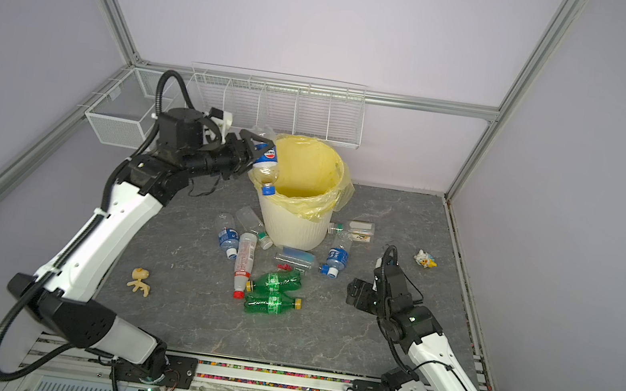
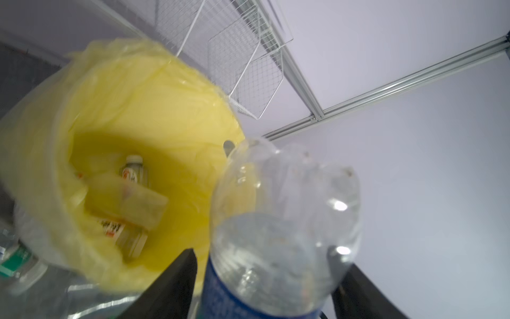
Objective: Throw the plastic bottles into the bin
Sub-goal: 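Open the left gripper to drop the bottle into the bin, then lower the left gripper toward the pile while right gripper reaches a bottle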
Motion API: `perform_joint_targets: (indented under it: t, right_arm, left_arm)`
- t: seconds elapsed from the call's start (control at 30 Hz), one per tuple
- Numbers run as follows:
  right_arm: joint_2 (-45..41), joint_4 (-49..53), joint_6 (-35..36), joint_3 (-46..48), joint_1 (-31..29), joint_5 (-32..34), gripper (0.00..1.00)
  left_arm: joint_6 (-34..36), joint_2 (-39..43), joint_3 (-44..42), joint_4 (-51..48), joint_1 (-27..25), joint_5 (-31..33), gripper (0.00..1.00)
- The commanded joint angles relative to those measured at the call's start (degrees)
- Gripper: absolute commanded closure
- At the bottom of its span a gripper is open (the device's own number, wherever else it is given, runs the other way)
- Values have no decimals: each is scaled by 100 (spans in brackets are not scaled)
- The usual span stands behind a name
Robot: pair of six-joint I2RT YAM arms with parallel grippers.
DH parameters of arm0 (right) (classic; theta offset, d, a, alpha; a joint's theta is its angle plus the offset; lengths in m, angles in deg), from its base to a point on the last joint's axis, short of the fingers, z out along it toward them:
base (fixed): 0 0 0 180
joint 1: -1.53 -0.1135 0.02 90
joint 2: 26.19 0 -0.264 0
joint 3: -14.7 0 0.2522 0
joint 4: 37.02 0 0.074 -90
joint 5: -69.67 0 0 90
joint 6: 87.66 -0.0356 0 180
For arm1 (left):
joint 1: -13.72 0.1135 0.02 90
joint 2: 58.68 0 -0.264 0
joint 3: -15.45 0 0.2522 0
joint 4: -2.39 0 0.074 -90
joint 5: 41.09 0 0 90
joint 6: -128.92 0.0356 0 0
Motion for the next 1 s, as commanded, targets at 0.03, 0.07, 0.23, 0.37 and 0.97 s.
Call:
perform_joint_targets:
  t: [0.03, 0.07, 0.23, 0.37, 0.97]
  right_arm:
    - [-265, 228, -142, 98, -19, 0, 12]
    - [-300, 260, -151, 97, -19, 6, 12]
    - [-470, 469, -152, 92, -22, 107, 12]
    - [-552, 558, -119, 89, -18, 247, 12]
    - [-657, -96, -165, 288, -19, 148, 12]
  left_arm:
    - [165, -513, 836, -678, 17, 548, 11]
    - [179, -461, 869, -536, 25, 514, 1]
    - [483, -159, 1146, -687, 85, 553, 0]
    - [717, 340, 598, -680, 96, 503, 0]
    - [1391, 2783, -3029, -384, 113, 1478, 0]
